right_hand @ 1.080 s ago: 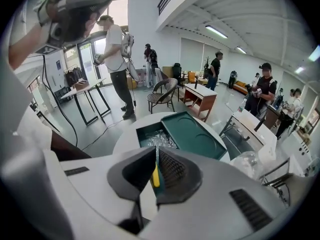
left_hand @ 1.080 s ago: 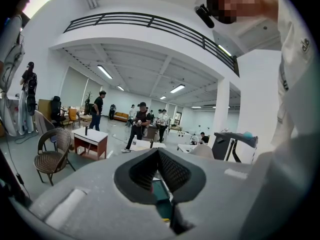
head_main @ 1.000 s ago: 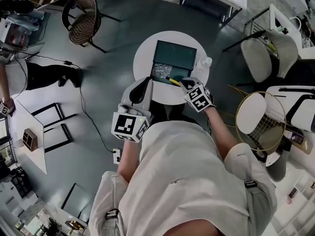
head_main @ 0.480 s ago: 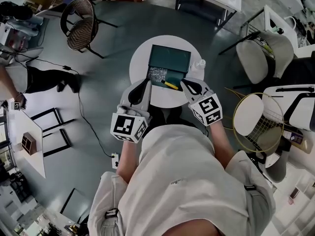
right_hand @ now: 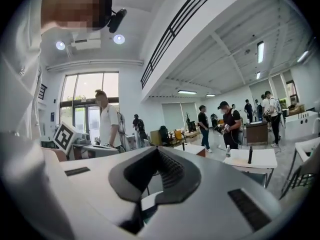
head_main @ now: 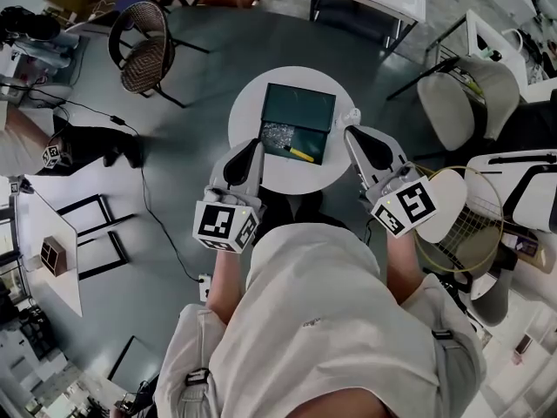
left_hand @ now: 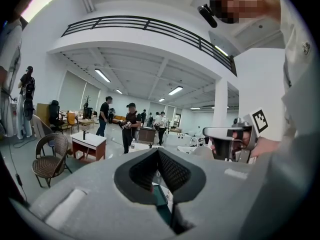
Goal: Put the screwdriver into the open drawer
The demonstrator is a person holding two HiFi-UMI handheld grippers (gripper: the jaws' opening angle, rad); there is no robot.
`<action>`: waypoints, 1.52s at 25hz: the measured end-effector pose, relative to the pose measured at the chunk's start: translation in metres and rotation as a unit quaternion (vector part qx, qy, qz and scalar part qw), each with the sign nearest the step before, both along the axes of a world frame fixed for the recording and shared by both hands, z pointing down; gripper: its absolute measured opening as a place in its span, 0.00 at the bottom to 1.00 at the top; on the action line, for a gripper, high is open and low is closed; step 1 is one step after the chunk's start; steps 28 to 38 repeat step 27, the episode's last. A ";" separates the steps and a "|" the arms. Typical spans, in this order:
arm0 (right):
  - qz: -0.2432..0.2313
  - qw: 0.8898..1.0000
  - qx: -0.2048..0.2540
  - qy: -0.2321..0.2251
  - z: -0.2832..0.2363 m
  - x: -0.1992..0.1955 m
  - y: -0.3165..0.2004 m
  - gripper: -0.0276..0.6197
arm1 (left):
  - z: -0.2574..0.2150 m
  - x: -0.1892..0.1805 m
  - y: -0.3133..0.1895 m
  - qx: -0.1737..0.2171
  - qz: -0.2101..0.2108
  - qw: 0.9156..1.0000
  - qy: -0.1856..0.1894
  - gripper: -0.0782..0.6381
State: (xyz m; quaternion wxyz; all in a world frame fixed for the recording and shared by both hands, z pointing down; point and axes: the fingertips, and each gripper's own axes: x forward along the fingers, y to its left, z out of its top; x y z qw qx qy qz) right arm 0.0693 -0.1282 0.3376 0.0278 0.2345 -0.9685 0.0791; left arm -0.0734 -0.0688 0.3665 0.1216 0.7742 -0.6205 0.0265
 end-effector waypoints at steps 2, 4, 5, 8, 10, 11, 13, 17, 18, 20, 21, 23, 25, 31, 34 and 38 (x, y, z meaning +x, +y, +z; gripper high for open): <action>0.001 1.000 0.012 0.002 -0.006 0.002 0.001 0.05 | -0.001 0.000 -0.001 0.001 0.001 1.000 0.000 0.12; 0.005 1.000 0.019 0.009 -0.006 0.004 0.001 0.05 | -0.001 0.002 -0.001 0.002 0.003 1.000 -0.002 0.12; 0.008 1.000 0.016 0.008 -0.005 0.005 0.001 0.05 | -0.001 0.003 -0.002 0.002 0.004 1.000 -0.003 0.12; 0.012 1.000 0.005 0.000 -0.003 0.009 -0.001 0.05 | -0.002 0.004 -0.003 0.001 0.005 1.000 -0.005 0.12; 0.011 1.000 -0.001 -0.003 -0.001 0.012 -0.002 0.05 | -0.002 0.006 -0.005 0.000 0.005 1.000 -0.005 0.12; 0.009 1.000 -0.003 -0.003 -0.001 0.013 -0.003 0.05 | -0.001 0.007 -0.005 0.000 0.004 1.000 -0.006 0.12; 0.007 1.000 -0.006 -0.003 0.001 0.014 -0.004 0.05 | -0.001 0.008 -0.006 -0.001 0.005 1.000 -0.006 0.12; 0.006 1.000 -0.003 0.005 0.003 0.013 -0.006 0.05 | 0.000 0.007 -0.008 -0.002 0.004 1.000 -0.007 0.12; 0.006 1.000 0.000 0.009 0.003 0.013 -0.006 0.05 | 0.000 0.008 -0.008 -0.002 0.004 1.000 -0.006 0.12; 0.005 1.000 0.002 0.014 0.004 0.014 -0.006 0.05 | 0.000 0.008 -0.009 -0.002 0.004 1.000 -0.005 0.12; 0.006 1.000 0.001 0.014 0.004 0.014 -0.006 0.05 | 0.000 0.009 -0.010 -0.003 0.004 1.000 -0.004 0.12; 0.007 1.000 0.000 0.012 0.004 0.015 -0.007 0.05 | 0.002 0.010 -0.010 -0.004 0.004 1.000 -0.003 0.12; 0.008 1.000 -0.001 0.011 0.006 0.017 -0.008 0.05 | 0.004 0.011 -0.011 -0.005 0.004 1.000 -0.005 0.12; 0.009 1.000 -0.003 0.012 0.008 0.019 -0.008 0.05 | 0.006 0.012 -0.011 -0.007 0.005 1.000 -0.008 0.12; 0.009 1.000 -0.003 0.012 0.008 0.019 -0.008 0.05 | 0.006 0.012 -0.011 -0.007 0.005 1.000 -0.008 0.12; 0.009 1.000 -0.003 0.012 0.008 0.019 -0.008 0.05 | 0.006 0.012 -0.011 -0.007 0.005 1.000 -0.008 0.12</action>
